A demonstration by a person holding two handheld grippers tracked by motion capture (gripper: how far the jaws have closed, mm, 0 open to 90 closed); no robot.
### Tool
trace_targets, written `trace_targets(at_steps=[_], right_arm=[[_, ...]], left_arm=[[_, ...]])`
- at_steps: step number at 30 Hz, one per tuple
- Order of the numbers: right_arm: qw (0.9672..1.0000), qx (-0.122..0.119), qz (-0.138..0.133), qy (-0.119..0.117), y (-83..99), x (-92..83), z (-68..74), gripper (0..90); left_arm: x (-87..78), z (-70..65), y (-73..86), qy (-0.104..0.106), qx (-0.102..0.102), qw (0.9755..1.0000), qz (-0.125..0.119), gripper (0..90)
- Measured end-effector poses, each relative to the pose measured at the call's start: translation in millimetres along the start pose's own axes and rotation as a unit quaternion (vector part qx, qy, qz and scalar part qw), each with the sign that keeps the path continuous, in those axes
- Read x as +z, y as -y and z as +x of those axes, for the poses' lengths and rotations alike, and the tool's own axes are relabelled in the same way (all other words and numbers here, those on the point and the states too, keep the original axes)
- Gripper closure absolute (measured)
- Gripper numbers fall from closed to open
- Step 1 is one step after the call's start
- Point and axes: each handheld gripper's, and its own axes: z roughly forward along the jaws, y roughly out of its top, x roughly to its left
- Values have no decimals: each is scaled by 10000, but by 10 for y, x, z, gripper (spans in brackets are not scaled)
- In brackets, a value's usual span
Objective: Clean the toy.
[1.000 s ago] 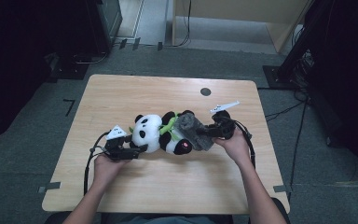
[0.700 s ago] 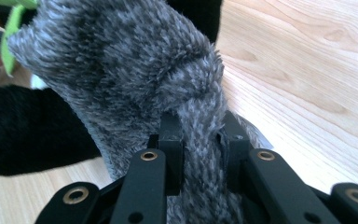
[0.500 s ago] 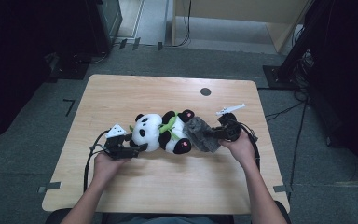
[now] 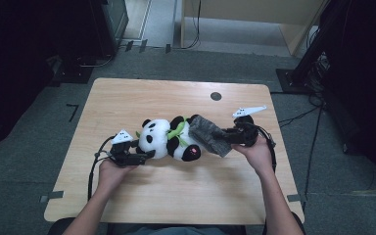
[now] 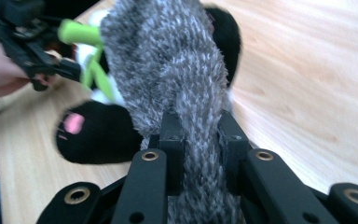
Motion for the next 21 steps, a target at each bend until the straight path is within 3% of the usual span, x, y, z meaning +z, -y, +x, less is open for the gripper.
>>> trace_targets(at_steps=[5, 11, 17, 21], right_arm=[[9993, -277, -212, -168, -152, -29, 170, 769], [9981, -438, -363, -256, -315, 2, 310, 769], [9976, -516, -340, -321, -435, 200, 386, 769], [9987, -397, -187, -274, -416, 359, 366, 769]], left_arm=[[4, -8, 3, -19, 10, 10000, -23, 209], [2, -24, 21, -59, 58, 10000, -43, 207], [-2, -37, 20, -105, 48, 9999, -22, 205], [-2, -39, 23, -113, 56, 9999, -31, 205]])
